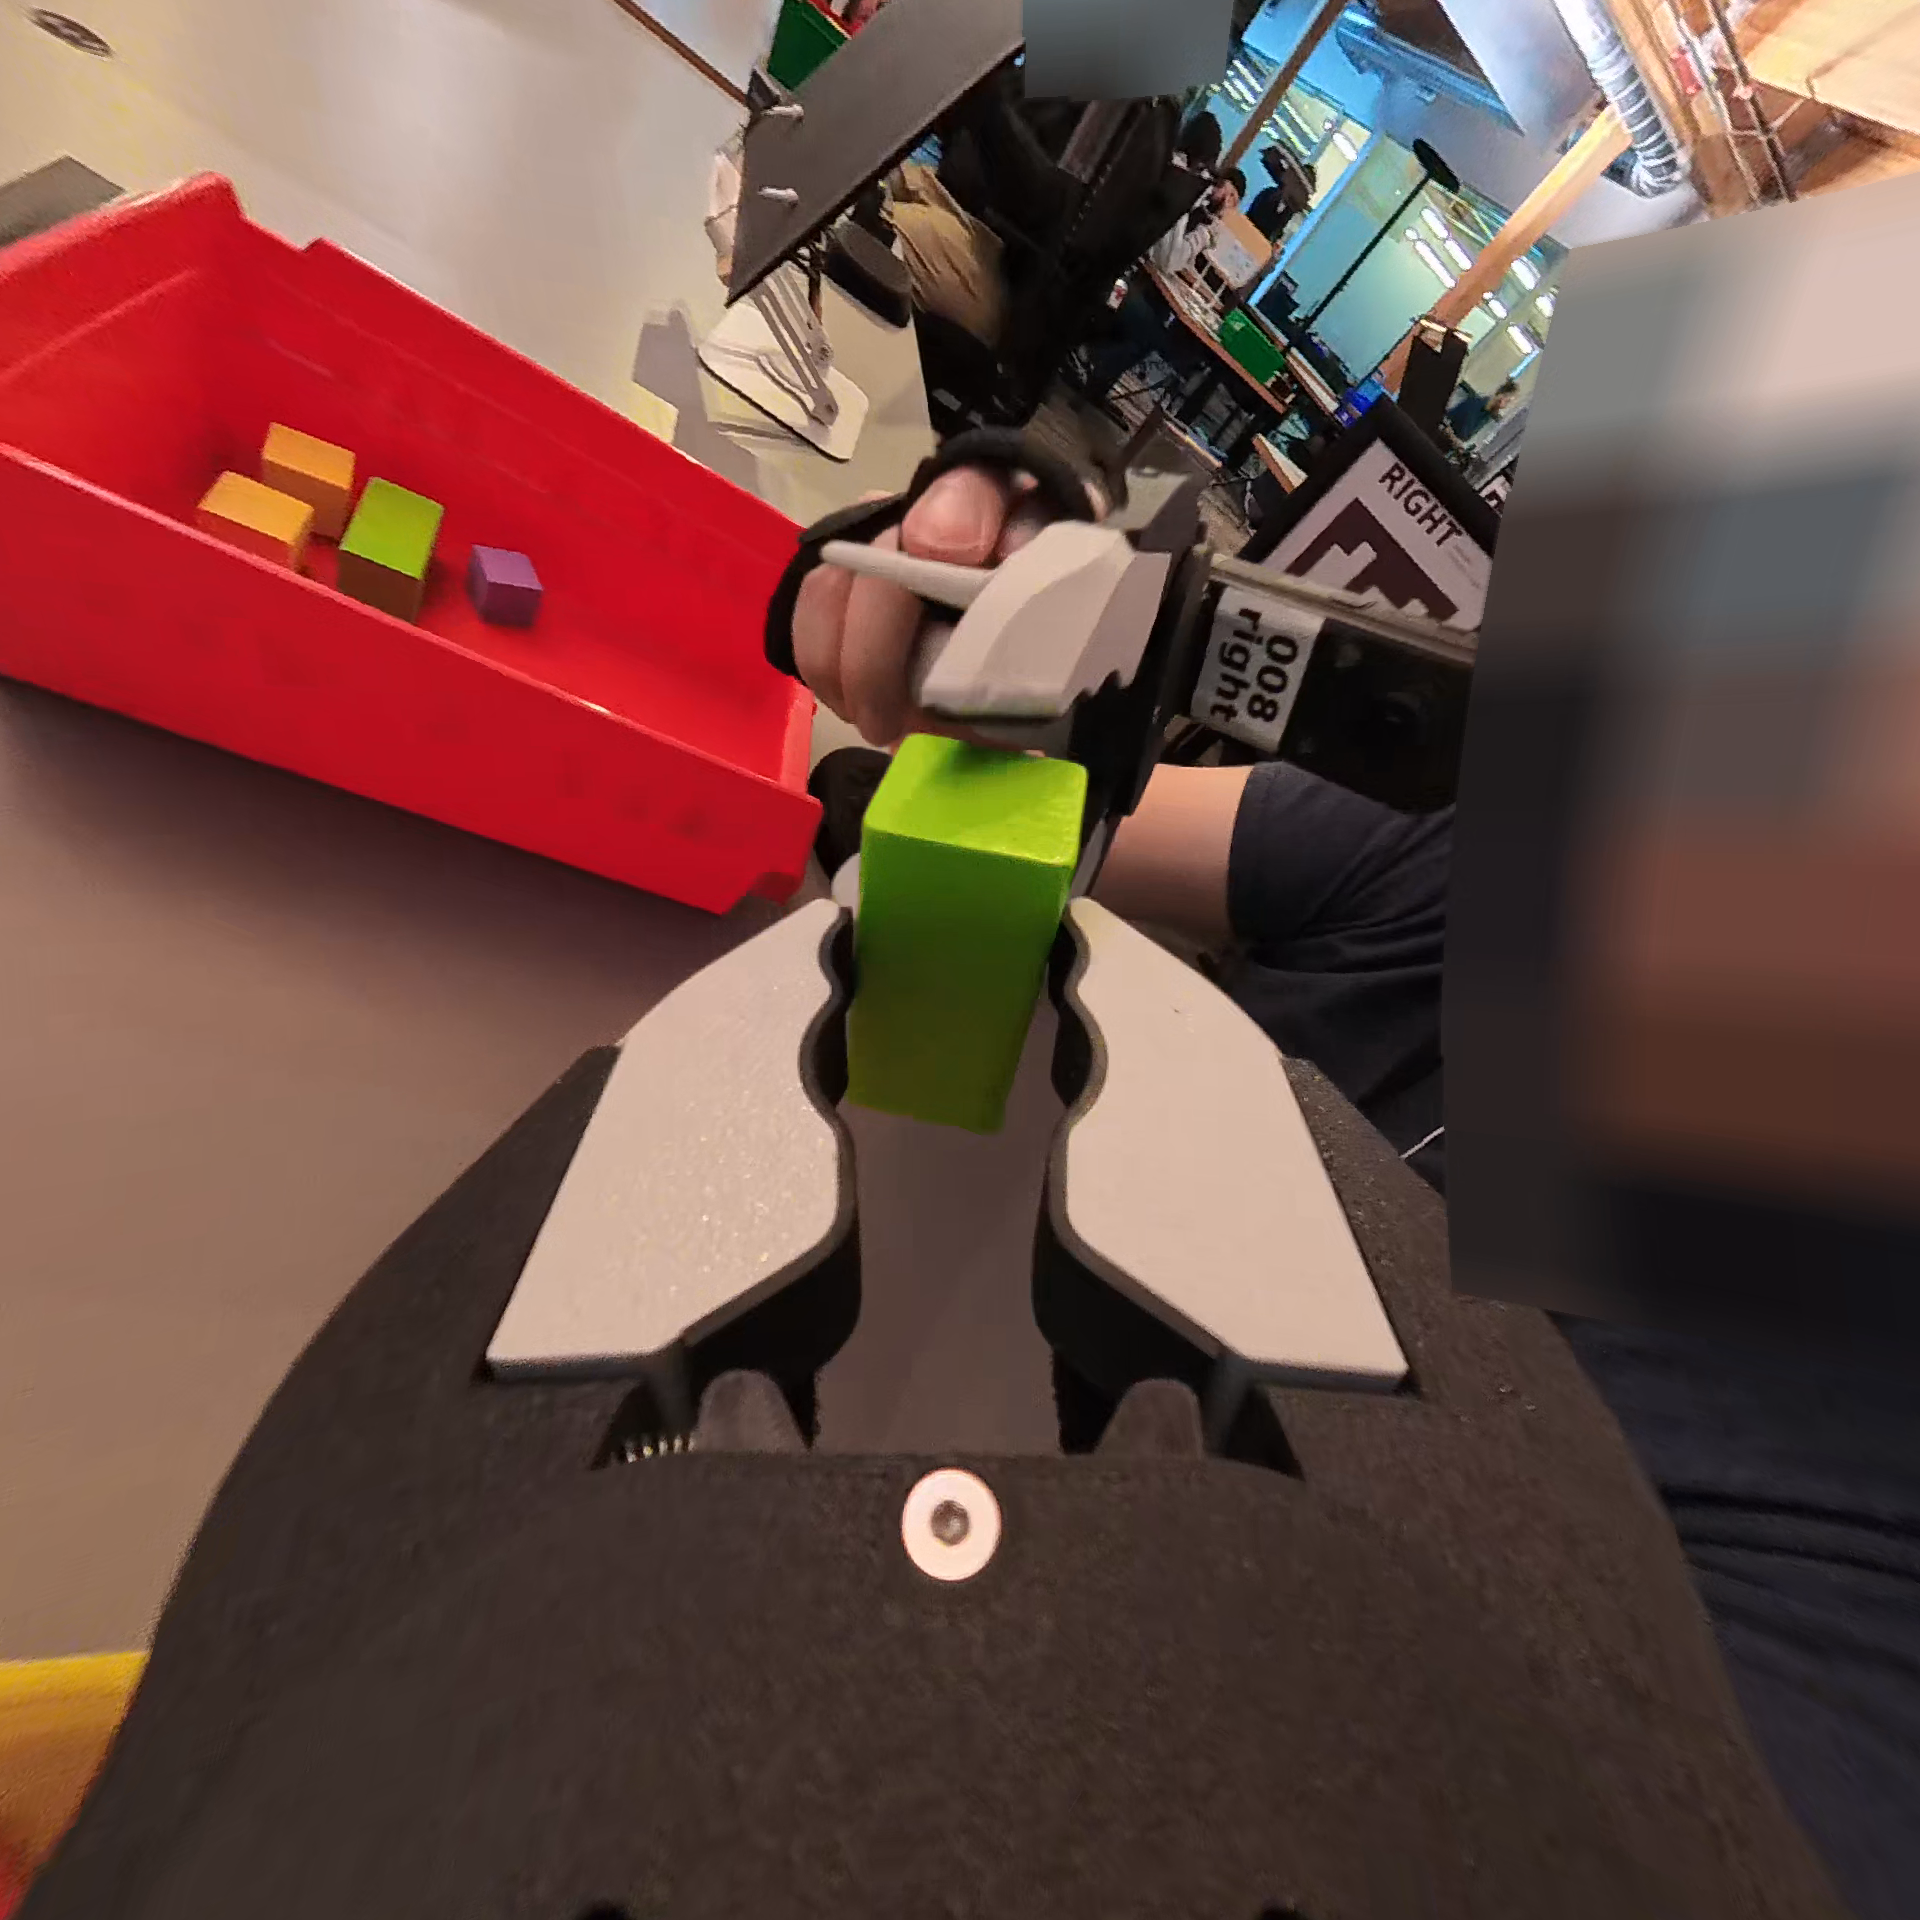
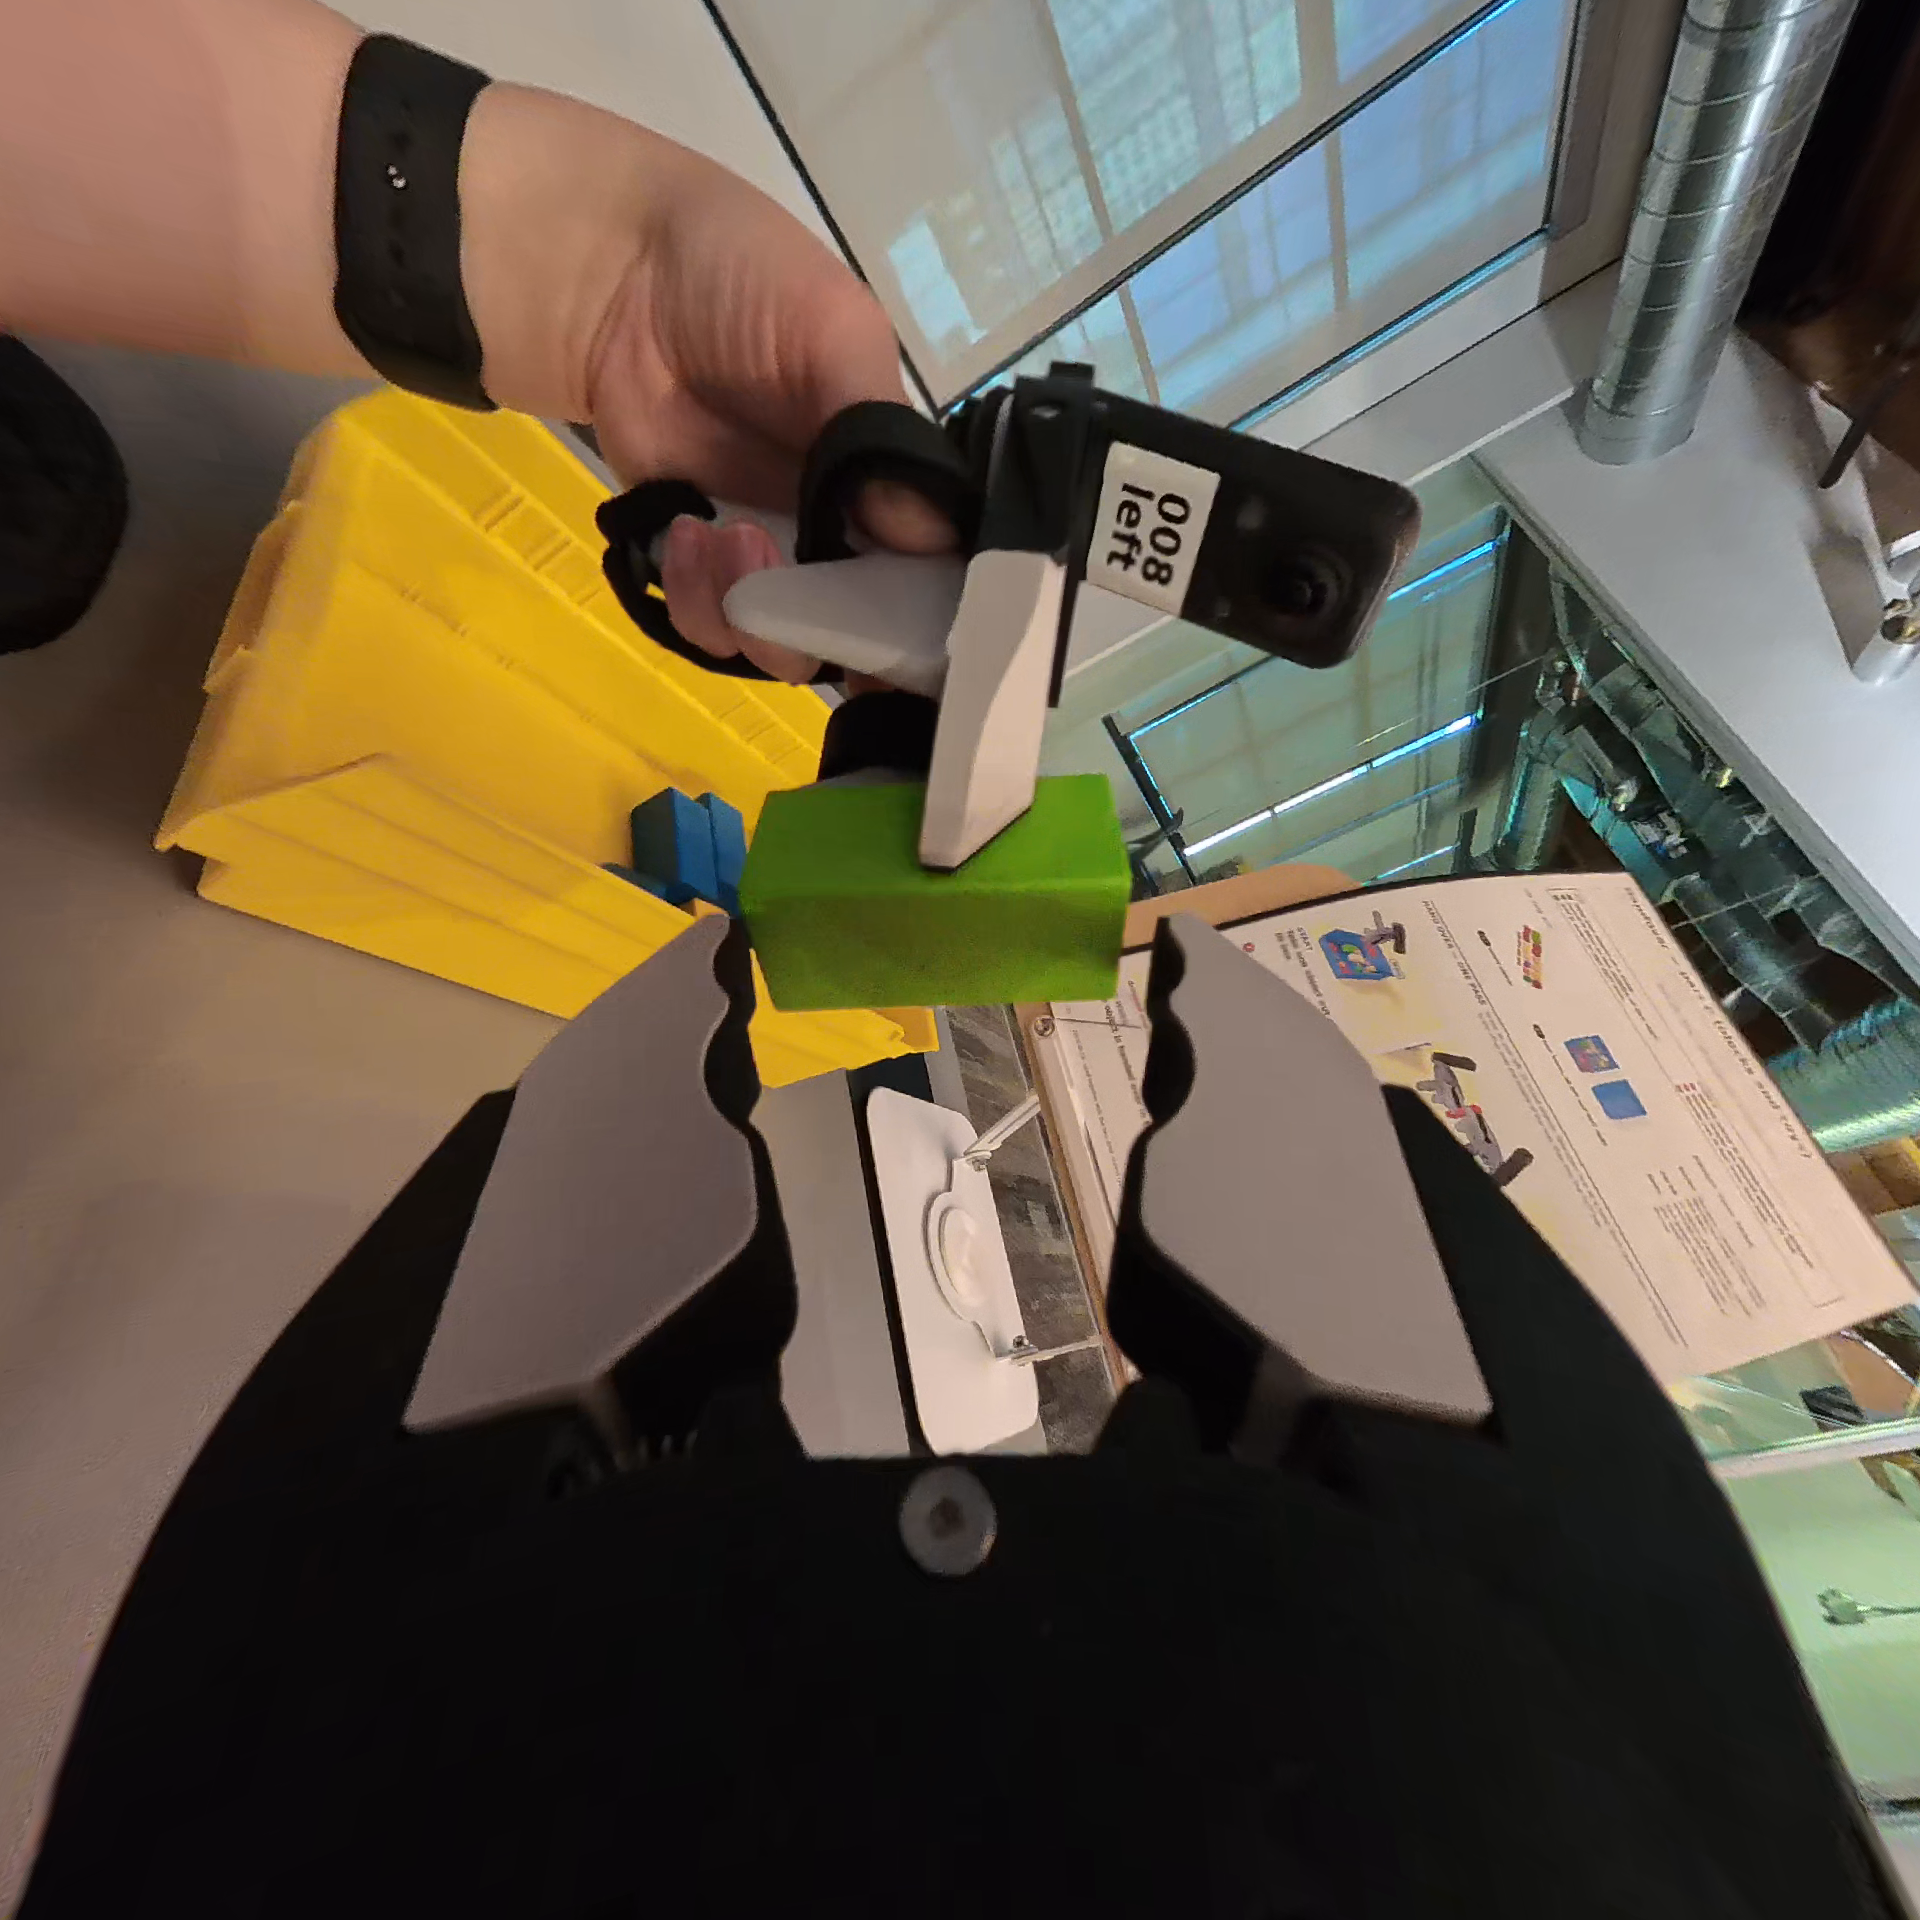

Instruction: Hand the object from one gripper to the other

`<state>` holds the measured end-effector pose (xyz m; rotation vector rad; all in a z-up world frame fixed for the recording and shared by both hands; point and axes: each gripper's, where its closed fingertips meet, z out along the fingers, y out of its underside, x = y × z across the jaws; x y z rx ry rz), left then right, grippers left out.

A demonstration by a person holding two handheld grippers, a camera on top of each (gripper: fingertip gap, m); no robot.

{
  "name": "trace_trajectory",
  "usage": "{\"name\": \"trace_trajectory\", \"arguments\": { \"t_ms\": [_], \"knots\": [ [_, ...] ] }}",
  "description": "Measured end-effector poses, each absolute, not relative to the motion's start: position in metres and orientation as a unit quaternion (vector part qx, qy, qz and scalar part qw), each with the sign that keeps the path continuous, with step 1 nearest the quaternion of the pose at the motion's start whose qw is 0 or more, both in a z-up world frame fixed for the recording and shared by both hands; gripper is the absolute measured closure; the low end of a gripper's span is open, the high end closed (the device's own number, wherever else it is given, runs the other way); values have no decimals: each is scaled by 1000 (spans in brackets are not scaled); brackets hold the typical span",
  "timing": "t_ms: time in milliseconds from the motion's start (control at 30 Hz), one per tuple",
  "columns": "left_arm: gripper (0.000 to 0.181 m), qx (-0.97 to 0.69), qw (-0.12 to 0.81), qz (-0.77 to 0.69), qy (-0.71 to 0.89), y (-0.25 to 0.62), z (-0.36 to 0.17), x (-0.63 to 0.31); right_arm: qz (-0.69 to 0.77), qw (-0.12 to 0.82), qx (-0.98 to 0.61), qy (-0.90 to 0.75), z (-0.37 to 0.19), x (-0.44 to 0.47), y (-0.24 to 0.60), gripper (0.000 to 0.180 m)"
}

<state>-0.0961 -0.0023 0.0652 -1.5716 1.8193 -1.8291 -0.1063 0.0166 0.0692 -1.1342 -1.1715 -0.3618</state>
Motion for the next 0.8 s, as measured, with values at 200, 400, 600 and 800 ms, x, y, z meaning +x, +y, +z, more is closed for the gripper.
{"name": "trace_trajectory", "arguments": {
  "t_ms": [200,400,600,800],
  "knots": [
    [145,-513,56,-612,599,-5,69,-98,-172,672,-504,-516,70,-110,17,110],
    [131,-515,76,-636,570,10,82,-101,-146,632,-579,-493,76,-79,22,111],
    [135,-527,156,-588,593,28,86,-118,-90,454,-864,-199,39,102,28,111],
    [135,-544,140,-563,606,24,75,-118,46,193,-980,11,-69,173,-18,111]
  ]
}}
